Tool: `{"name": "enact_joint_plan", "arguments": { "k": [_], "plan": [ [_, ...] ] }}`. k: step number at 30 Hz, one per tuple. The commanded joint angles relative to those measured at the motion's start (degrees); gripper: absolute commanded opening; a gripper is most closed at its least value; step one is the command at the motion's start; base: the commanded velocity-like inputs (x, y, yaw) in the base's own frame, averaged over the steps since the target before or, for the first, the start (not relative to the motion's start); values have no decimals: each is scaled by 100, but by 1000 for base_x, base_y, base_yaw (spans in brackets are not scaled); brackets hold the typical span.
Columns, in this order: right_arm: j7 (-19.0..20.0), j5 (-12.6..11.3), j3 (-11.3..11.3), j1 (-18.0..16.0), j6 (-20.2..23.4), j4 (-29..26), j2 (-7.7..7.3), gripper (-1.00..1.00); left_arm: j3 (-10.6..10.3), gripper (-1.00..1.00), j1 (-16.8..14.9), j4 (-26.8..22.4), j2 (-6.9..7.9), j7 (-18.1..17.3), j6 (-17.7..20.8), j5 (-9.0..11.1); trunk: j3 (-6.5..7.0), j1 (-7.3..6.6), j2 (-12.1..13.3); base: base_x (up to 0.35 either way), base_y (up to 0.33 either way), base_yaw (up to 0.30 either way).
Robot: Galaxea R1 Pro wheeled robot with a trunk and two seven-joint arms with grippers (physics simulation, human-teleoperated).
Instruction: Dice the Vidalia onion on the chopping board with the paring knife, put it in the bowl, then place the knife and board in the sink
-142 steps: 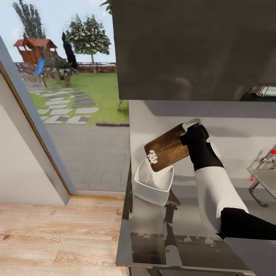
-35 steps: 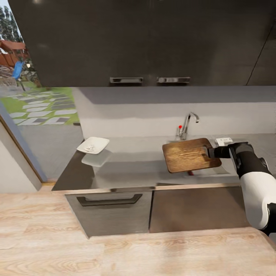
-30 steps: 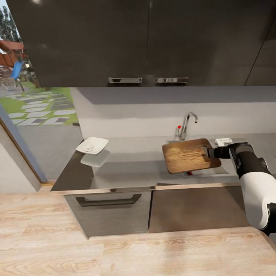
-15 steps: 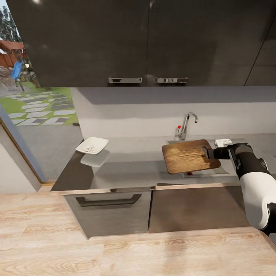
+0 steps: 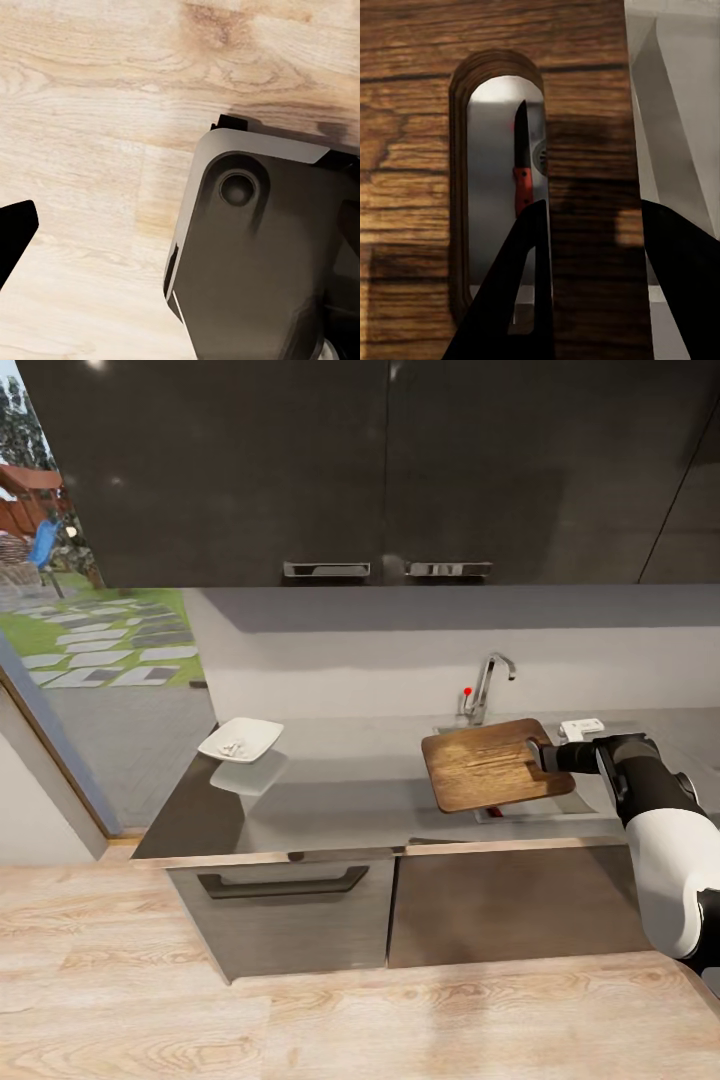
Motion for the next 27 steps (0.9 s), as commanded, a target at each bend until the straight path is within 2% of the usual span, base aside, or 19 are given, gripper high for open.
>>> {"name": "enact_joint_plan", "arguments": {
  "k": [1,7,21,27],
  "plan": [
    [53,55,-26,-6,13,-7,3,-100,-48,100,-10,20,-4,0,-30,34,-12,3,-12,0,0,0],
    [49,55,-20,-6,11,-6,9,-100,-48,100,-10,20,-4,0,-36,34,-12,3,-12,57,10,0],
    [49,47,-17,-6,12,2,12,-100,-48,100,-10,20,5,0,-37,34,-12,3,-12,246,161,0],
    [40,45,-15,-6,21,2,22,-100,-48,100,-10,20,-1,0,-35,34,-12,3,-12,52,51,0]
  ]
}}
